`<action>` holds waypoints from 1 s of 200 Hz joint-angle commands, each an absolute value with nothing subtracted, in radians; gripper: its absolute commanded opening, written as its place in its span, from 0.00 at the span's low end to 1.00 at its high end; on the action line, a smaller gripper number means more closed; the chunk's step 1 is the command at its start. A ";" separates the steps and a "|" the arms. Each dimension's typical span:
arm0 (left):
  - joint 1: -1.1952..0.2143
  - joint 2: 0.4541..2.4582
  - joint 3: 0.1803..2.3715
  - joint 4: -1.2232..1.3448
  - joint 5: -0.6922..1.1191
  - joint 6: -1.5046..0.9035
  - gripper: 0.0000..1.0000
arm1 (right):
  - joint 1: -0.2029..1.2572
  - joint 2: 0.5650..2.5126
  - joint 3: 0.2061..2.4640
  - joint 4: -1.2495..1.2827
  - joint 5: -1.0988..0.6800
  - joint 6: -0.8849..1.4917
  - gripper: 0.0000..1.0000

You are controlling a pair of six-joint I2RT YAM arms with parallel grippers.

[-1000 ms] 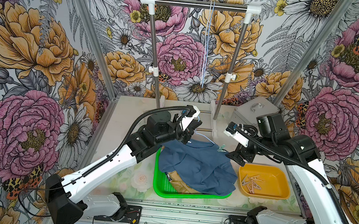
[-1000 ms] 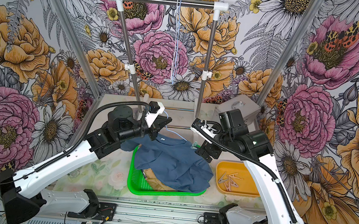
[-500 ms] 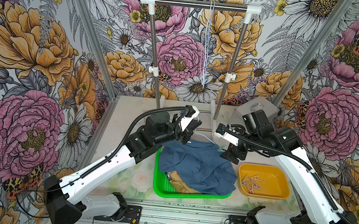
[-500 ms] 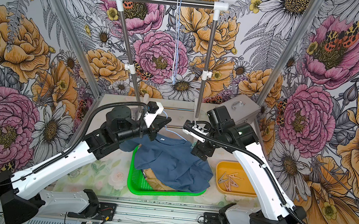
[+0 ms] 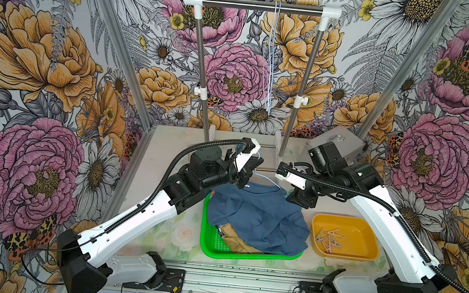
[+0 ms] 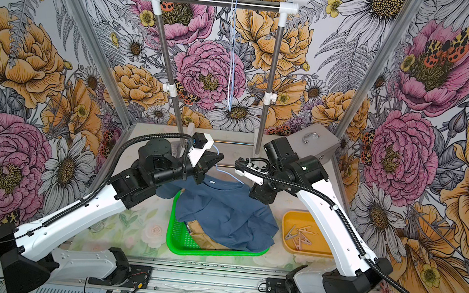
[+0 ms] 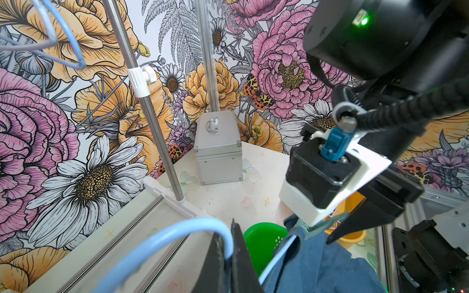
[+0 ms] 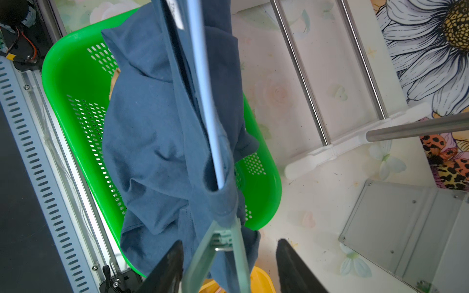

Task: Remove the clothespins securing t-shirts to the hanger
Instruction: Remove the clothespin from the hanger.

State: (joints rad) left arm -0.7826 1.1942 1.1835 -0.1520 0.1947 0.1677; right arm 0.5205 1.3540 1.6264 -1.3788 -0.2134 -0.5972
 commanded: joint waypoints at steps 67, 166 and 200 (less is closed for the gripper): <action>-0.788 1.187 1.178 -0.116 0.191 0.178 0.00 | 0.547 1.355 1.681 -1.384 -0.189 -0.602 0.31; -0.788 1.208 1.184 -0.120 0.182 0.182 0.00 | 0.533 1.289 1.701 -1.390 -0.162 -0.599 0.19; -0.789 1.218 1.199 -0.113 0.199 0.184 0.00 | 0.501 1.236 1.712 -1.391 -0.123 -0.588 0.19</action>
